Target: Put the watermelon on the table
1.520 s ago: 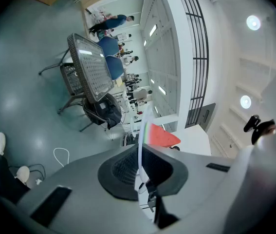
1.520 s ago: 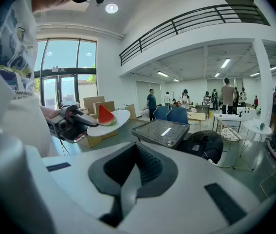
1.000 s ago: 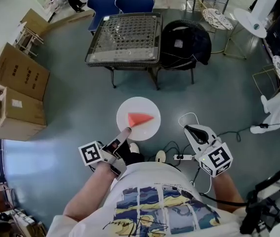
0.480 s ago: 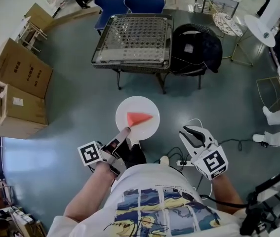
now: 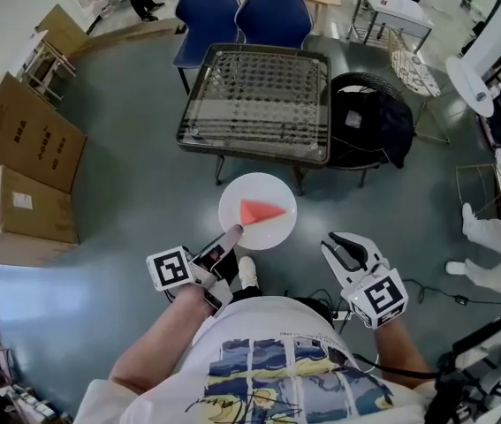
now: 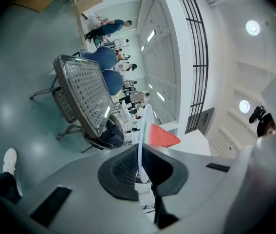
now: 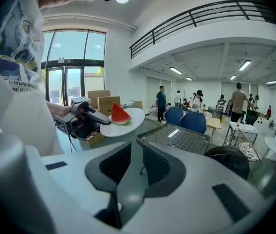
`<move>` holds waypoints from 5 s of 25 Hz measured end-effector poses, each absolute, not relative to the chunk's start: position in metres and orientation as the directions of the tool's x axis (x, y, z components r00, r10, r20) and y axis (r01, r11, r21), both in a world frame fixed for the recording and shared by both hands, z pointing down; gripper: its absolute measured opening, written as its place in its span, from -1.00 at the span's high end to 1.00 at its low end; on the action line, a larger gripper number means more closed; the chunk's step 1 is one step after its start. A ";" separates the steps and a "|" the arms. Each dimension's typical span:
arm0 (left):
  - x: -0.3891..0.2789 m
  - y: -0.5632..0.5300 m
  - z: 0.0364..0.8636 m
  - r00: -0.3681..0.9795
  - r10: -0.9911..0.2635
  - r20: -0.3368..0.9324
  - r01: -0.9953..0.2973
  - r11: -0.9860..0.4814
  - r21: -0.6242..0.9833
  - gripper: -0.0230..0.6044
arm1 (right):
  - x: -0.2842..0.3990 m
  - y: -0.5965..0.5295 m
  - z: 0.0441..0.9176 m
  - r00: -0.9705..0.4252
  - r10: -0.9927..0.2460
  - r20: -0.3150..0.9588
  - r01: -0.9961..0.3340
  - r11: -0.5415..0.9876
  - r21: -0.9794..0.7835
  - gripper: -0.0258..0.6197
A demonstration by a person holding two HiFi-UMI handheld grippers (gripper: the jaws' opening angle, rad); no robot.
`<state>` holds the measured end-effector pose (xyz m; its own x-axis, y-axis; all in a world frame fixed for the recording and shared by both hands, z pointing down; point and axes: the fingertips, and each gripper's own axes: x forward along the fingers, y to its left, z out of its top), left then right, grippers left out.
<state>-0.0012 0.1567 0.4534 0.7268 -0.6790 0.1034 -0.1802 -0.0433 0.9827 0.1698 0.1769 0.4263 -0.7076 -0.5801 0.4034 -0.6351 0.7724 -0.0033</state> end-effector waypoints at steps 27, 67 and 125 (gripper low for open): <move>-0.086 -0.134 0.499 0.633 -0.768 0.102 -0.204 -0.037 0.978 0.87 | 0.140 -0.055 0.430 -0.716 -0.567 0.407 -0.625 0.780 -0.014 0.72; -0.163 -0.525 0.791 0.675 -0.611 0.413 -0.350 0.228 0.909 0.87 | 0.070 -0.220 0.477 -0.385 -0.592 0.708 -0.888 0.446 -0.110 0.72; -0.064 -0.216 0.487 0.640 -0.658 0.397 -0.760 -0.463 0.457 0.90 | 0.135 -0.146 0.453 -0.761 -0.511 0.399 -0.579 0.813 -0.063 0.89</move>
<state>-0.0642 -0.2159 0.4875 0.6397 -0.6580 0.3972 -0.7596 -0.4626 0.4571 0.1346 -0.1455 0.4533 -0.7613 -0.5109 0.3993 -0.5787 0.8131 -0.0628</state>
